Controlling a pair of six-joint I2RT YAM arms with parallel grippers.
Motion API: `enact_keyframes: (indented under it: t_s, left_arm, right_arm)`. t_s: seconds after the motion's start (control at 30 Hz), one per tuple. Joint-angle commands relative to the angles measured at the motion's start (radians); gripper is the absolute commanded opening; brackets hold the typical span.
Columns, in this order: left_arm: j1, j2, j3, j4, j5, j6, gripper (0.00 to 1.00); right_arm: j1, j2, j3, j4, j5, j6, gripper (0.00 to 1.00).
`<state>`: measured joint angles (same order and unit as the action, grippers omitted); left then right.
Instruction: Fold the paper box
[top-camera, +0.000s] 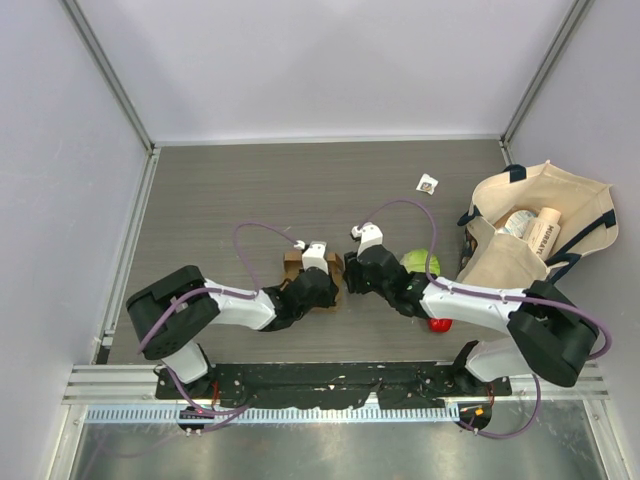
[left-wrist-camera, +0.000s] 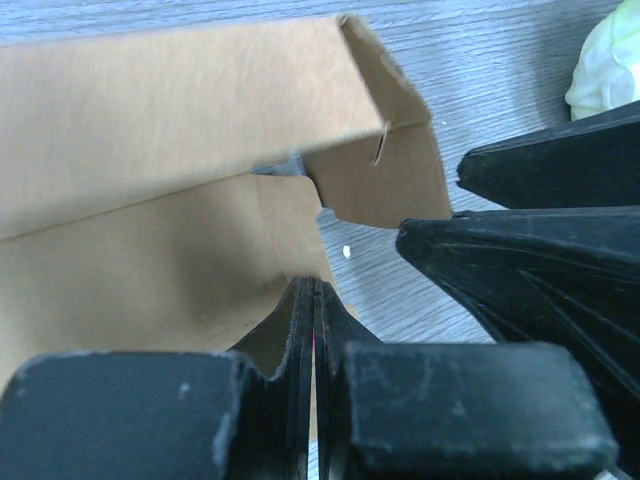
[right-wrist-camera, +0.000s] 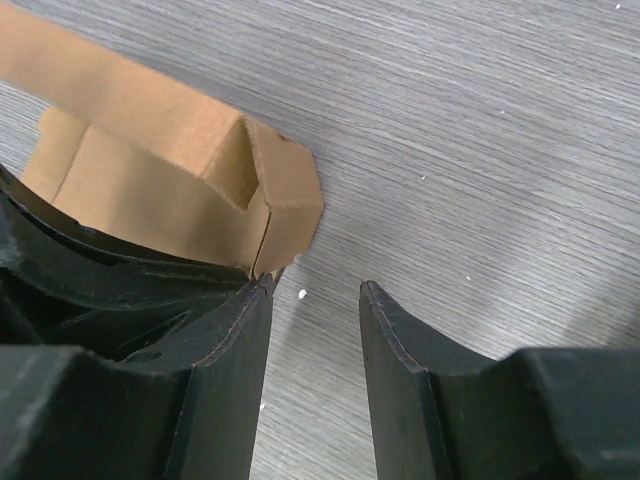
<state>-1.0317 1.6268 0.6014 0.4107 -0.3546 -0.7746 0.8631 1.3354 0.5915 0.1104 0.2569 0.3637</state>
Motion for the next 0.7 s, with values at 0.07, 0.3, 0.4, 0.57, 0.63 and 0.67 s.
enact_keyframes:
  t_s: [0.07, 0.3, 0.4, 0.57, 0.63, 0.67]
  left_arm:
    - [0.005, 0.004, -0.023, 0.148, 0.005, 0.009, 0.04]
    - [0.007, -0.024, -0.009, 0.103, -0.029, 0.020, 0.05]
    - [0.012, -0.021, 0.009, 0.083, -0.044, 0.023, 0.05]
    - [0.016, -0.018, 0.032, 0.071, -0.057, 0.021, 0.06]
    - [0.016, -0.044, 0.032, 0.056, -0.067, 0.026, 0.06]
    - [0.016, -0.057, 0.022, 0.050, -0.075, 0.029, 0.06]
  right_arm:
    - [0.001, 0.036, 0.008, 0.066, 0.004, -0.045, 0.46]
    - [0.001, -0.011, -0.013, 0.052, 0.010, -0.029, 0.46]
    - [0.001, -0.019, -0.024, 0.067, 0.015, -0.049, 0.46]
    - [-0.004, 0.028, 0.019, 0.045, 0.053, -0.045, 0.46]
    - [-0.010, 0.056, 0.030, 0.035, 0.033, -0.013, 0.44]
    - [-0.012, 0.065, 0.028, 0.044, 0.027, -0.003, 0.43]
